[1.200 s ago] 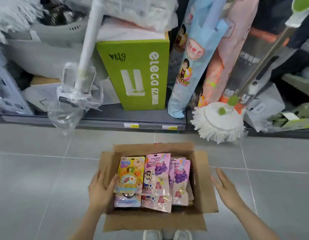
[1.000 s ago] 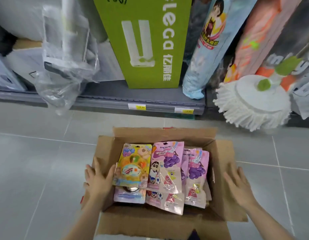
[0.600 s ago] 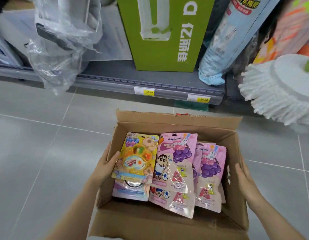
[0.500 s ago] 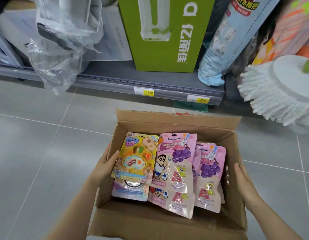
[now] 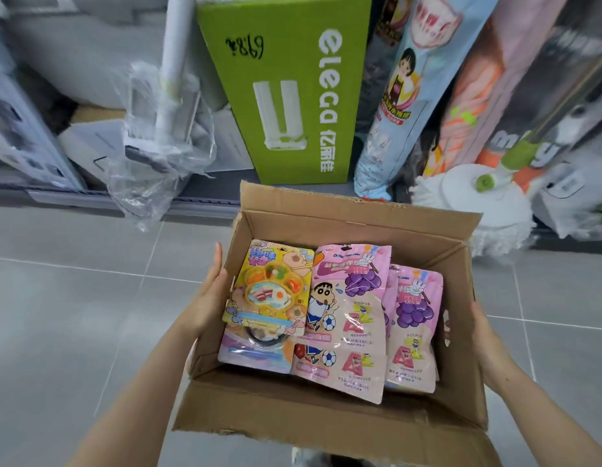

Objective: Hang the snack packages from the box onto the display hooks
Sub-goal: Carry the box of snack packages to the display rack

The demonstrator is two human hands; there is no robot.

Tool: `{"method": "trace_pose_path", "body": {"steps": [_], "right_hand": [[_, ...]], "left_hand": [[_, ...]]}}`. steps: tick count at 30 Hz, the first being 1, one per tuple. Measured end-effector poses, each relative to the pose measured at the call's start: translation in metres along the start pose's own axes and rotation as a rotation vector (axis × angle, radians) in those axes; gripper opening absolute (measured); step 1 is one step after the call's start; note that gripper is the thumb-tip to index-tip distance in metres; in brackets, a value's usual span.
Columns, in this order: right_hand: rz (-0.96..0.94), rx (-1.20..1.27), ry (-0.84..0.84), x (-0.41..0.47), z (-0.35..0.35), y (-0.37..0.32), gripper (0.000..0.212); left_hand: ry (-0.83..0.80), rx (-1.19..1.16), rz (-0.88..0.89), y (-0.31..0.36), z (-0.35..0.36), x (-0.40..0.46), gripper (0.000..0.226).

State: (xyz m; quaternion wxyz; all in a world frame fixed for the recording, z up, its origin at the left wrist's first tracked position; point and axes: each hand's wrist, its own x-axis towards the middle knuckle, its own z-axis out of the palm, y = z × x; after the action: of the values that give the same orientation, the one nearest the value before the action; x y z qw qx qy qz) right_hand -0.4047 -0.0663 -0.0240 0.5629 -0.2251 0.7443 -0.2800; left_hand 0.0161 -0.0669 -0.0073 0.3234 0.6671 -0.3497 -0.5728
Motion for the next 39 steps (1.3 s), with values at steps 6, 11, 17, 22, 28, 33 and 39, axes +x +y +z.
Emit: {"method": "trace_pose_path", "body": {"steps": [6,11,17,22,28,33,39], "right_hand": [[-0.114,0.012,-0.039,-0.124,-0.058,-0.074,0.069],[-0.208,0.031,0.012,-0.204,-0.096,-0.106,0.054],[-0.233,0.147,0.119,-0.274,-0.137,-0.109,0.051],[-0.216,0.237,0.235,-0.325,-0.182,-0.105,0.049],[-0.201,0.318,0.380,-0.377,-0.254,-0.085,0.049],[-0.185,0.401,0.476,-0.399,-0.328,-0.056,0.049],[-0.158,0.446,0.525,-0.399,-0.447,-0.016,0.048]], "left_hand": [[-0.075,0.108,0.076,0.106,0.008,-0.079,0.056],[-0.037,0.245,0.146,0.172,0.018,-0.124,0.053],[-0.128,0.337,0.234,0.242,0.050,-0.154,0.051],[-0.247,0.416,0.278,0.281,0.089,-0.168,0.050],[-0.405,0.405,0.281,0.310,0.178,-0.201,0.049],[-0.502,0.445,0.318,0.319,0.270,-0.223,0.049],[-0.567,0.581,0.411,0.313,0.401,-0.253,0.048]]}}
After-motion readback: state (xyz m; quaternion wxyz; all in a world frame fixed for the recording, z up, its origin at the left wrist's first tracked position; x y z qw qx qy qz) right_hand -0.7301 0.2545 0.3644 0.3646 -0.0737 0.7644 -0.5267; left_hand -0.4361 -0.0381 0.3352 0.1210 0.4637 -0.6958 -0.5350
